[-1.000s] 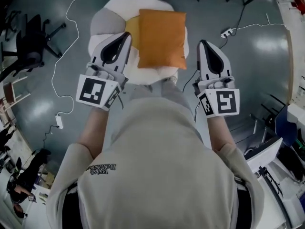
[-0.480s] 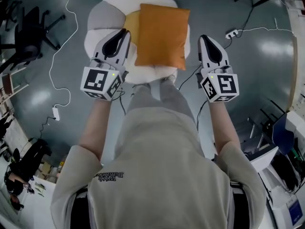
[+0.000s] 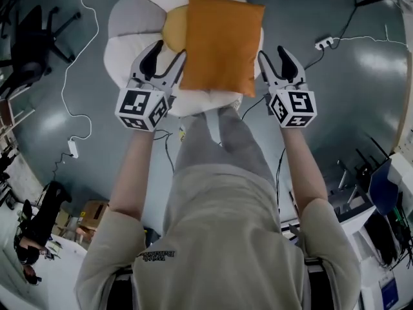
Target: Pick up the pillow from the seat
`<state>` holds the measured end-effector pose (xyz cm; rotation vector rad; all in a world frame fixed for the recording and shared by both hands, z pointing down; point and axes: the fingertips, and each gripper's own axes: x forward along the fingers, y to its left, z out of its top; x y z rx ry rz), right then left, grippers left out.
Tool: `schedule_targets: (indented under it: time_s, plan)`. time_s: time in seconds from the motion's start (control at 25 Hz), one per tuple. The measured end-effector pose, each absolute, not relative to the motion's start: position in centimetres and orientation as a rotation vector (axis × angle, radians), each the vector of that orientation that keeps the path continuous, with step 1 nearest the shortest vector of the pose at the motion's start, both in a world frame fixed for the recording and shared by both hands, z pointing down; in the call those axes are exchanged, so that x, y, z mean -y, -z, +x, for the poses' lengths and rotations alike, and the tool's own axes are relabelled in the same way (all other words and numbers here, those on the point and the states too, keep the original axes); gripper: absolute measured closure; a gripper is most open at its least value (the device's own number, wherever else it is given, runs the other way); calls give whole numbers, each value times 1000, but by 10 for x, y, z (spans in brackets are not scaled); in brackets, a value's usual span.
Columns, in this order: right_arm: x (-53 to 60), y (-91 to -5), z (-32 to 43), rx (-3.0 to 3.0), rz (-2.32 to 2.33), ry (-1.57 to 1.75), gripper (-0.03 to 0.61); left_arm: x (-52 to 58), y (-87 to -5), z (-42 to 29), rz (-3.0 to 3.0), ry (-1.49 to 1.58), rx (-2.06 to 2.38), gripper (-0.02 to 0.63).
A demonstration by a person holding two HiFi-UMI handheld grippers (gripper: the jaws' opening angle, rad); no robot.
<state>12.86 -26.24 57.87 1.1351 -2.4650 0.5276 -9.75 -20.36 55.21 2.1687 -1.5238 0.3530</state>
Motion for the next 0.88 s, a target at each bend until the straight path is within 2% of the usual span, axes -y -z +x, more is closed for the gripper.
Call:
schedule_targets:
  time_s: [0.44,0.64,0.88]
  plan:
    - [280,-778,130,2298,1023,-653,249,230,-736,-113,2011,-284,1450,324]
    - [285,-878,140,2201,984,-656,230,233,-835,-116,1939,-379,1401,308]
    - [277,-967,154,2116,1036,-821,185,209,-952,-111,1826,-466,1273,296]
